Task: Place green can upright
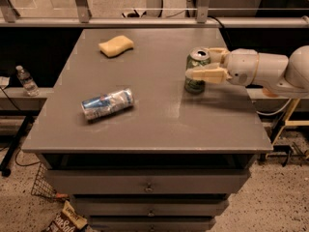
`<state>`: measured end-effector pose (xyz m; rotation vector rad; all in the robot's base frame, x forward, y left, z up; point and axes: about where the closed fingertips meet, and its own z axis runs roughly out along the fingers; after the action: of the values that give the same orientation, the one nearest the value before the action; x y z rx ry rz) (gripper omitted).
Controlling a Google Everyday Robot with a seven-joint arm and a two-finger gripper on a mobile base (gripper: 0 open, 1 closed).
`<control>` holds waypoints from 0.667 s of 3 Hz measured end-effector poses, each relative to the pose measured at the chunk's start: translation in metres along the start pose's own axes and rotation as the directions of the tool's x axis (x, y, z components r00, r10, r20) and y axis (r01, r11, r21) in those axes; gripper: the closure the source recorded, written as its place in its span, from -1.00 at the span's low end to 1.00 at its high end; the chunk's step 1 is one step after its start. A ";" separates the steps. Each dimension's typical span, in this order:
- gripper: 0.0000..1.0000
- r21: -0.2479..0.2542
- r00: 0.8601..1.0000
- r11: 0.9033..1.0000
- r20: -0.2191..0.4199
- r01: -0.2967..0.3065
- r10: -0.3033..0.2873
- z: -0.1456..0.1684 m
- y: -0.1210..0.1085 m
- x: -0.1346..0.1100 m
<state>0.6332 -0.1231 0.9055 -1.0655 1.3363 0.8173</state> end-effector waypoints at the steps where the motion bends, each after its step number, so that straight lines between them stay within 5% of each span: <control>1: -1.00 -0.003 1.000 1.000 0.001 0.000 0.000 0.002 0.001 0.000; 2: -1.00 -0.010 0.998 1.000 -0.048 0.026 -0.027 0.001 -0.001 -0.010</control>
Offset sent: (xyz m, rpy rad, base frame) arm 0.0005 -0.0069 0.0233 -0.1359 -0.0182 -0.0049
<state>0.6334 -0.1215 0.9151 -1.1141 1.3571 0.7834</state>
